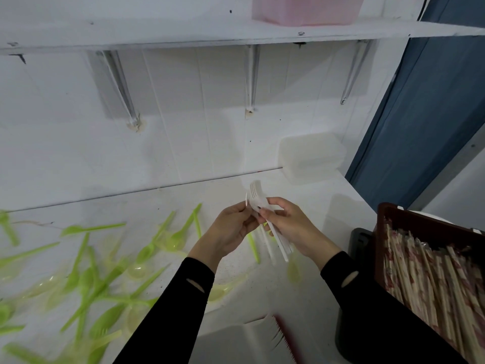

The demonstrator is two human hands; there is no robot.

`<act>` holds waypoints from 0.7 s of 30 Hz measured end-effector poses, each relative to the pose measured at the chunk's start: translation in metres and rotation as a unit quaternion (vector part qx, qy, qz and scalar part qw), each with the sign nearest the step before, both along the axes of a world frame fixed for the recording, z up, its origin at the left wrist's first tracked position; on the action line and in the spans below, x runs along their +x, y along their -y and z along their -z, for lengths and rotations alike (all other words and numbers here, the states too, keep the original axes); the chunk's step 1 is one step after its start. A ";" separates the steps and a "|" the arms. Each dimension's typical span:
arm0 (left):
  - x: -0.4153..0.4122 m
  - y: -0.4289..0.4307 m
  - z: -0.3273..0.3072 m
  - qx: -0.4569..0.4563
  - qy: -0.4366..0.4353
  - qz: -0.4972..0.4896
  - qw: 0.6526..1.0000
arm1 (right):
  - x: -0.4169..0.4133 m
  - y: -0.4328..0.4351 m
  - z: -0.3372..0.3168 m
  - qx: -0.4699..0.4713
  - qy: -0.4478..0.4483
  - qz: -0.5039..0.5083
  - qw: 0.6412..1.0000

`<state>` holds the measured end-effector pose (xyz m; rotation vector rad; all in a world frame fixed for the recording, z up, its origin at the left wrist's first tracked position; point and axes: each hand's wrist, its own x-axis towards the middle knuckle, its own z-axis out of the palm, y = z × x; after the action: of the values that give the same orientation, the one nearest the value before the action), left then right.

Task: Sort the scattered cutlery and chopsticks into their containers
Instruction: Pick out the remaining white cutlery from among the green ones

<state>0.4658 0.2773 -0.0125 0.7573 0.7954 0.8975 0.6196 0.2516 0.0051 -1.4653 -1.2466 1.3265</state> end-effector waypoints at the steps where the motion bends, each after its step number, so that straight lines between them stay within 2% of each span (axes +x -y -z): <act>1: -0.002 0.001 -0.002 0.006 0.012 0.005 1.000 | 0.001 0.000 -0.001 0.002 -0.002 -0.003 1.000; 6: -0.007 0.000 -0.009 -0.035 0.070 -0.037 0.996 | 0.005 -0.002 -0.004 0.004 -0.037 -0.006 0.999; 11: -0.005 0.000 -0.010 -0.054 0.039 -0.068 0.995 | 0.001 0.001 -0.003 0.018 -0.013 -0.023 0.999; 16: -0.006 0.000 -0.006 -0.033 0.017 -0.047 0.998 | 0.000 0.003 -0.003 0.029 -0.026 -0.039 0.998; 21: -0.005 -0.003 -0.002 -0.029 0.027 -0.113 0.993 | 0.001 0.001 -0.001 0.030 -0.015 0.031 0.999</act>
<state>0.4608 0.2808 -0.0104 0.5982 0.8666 1.0881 0.6205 0.2502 0.0063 -1.4259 -1.2030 1.2537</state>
